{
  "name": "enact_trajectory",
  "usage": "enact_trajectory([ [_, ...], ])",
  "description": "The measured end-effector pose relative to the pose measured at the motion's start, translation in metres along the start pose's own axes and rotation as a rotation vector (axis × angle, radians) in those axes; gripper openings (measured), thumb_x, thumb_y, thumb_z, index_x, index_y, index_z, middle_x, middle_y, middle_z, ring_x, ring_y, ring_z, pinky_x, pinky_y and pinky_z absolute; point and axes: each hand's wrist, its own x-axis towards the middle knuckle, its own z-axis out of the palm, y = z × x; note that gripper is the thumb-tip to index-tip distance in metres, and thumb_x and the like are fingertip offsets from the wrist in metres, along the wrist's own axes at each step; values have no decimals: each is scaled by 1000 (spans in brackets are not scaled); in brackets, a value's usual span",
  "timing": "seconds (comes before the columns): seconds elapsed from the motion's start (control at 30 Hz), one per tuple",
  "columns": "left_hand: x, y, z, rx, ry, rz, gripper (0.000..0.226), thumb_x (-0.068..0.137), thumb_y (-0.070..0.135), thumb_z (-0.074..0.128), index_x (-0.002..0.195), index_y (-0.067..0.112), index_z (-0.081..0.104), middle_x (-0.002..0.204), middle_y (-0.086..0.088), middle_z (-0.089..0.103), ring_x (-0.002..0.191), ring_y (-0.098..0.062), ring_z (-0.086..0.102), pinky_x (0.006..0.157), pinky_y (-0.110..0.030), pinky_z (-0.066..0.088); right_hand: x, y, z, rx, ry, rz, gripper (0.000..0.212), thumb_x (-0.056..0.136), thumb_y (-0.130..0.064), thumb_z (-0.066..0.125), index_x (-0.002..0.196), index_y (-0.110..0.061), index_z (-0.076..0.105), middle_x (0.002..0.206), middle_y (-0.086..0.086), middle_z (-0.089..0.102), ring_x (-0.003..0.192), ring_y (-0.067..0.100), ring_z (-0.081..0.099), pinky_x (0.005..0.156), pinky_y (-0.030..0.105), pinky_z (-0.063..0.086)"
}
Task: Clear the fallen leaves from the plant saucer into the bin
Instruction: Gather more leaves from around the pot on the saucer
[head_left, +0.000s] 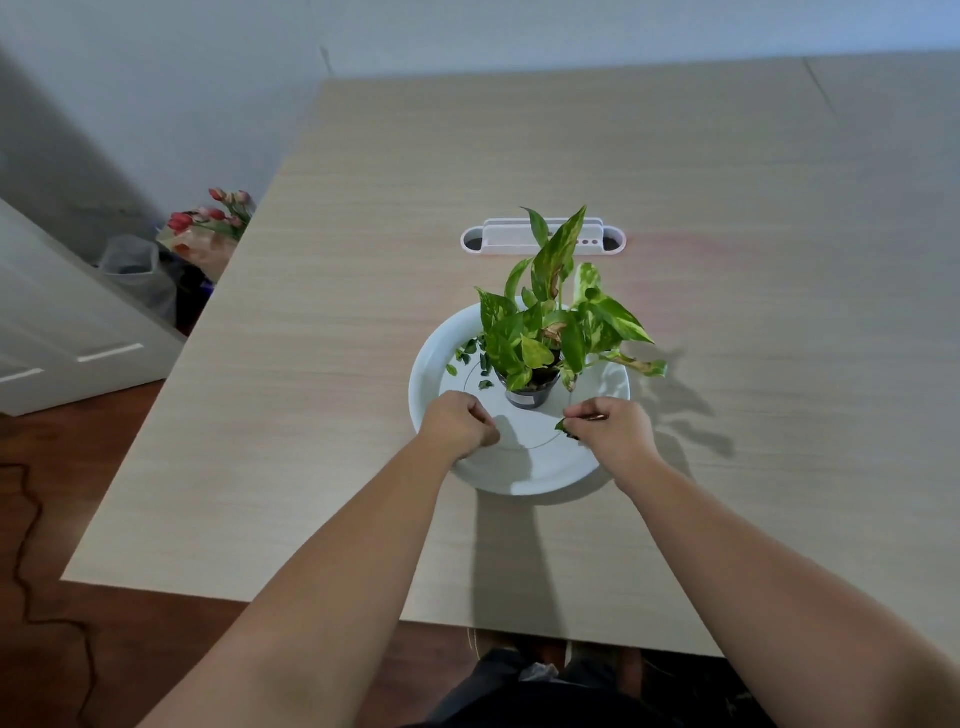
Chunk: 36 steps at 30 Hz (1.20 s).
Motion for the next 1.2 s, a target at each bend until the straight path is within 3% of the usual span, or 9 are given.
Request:
enact_trajectory([
  [0.23, -6, 16, 0, -333, -62, 14, 13, 66, -5, 69, 66, 9, 66, 61, -4, 62, 57, -16, 56, 65, -28, 53, -15, 6, -11, 583, 100, 142, 12, 78, 4, 72, 85, -7, 72, 83, 7, 71, 79, 20, 65, 82, 31, 53],
  [0.5, -48, 59, 92, -378, -374, 120, 24, 67, -8, 67, 59, 13, 61, 52, 0, 58, 53, -16, 53, 58, -25, 48, -70, 45, -68, 1026, 255, 176, 18, 84, 12, 59, 82, -5, 64, 58, 0, 71, 56, 7, 67, 58, 15, 56],
  [0.73, -109, 107, 190, -260, -570, 197, 22, 65, -5, 70, 62, 16, 64, 42, 7, 58, 48, -12, 55, 66, -30, 49, -132, 104, -144, 1081, 364, 182, 14, 80, 11, 60, 85, -1, 64, 61, 3, 73, 56, 8, 70, 57, 16, 56],
  [0.97, -174, 139, 291, -102, -731, 242, 23, 72, -7, 72, 66, 14, 64, 61, -5, 60, 68, -23, 62, 83, -41, 58, -204, 192, -219, 1098, 599, 255, 14, 84, 13, 59, 91, 4, 67, 67, 7, 75, 63, 11, 72, 62, 18, 59],
  [1.03, -189, 143, 315, -43, -748, 269, 22, 73, -4, 73, 69, 16, 66, 63, -2, 60, 65, -20, 64, 82, -37, 59, -217, 216, -232, 1105, 662, 312, 13, 83, 14, 59, 90, 5, 66, 68, 10, 74, 66, 16, 71, 63, 19, 59],
  [1.13, -207, 145, 348, 63, -749, 301, 15, 76, 1, 74, 76, 15, 69, 64, 4, 61, 52, -5, 63, 65, -19, 58, -230, 250, -248, 1045, 735, 426, 15, 84, 10, 63, 98, 8, 67, 82, 17, 69, 76, 21, 66, 64, 17, 59],
  [1.2, -210, 143, 367, 105, -733, 294, 13, 74, 5, 75, 74, 17, 70, 65, 3, 63, 59, -11, 66, 72, -25, 61, -229, 269, -255, 974, 757, 484, 17, 84, 7, 65, 101, 6, 68, 84, 16, 68, 75, 19, 66, 59, 16, 58],
])
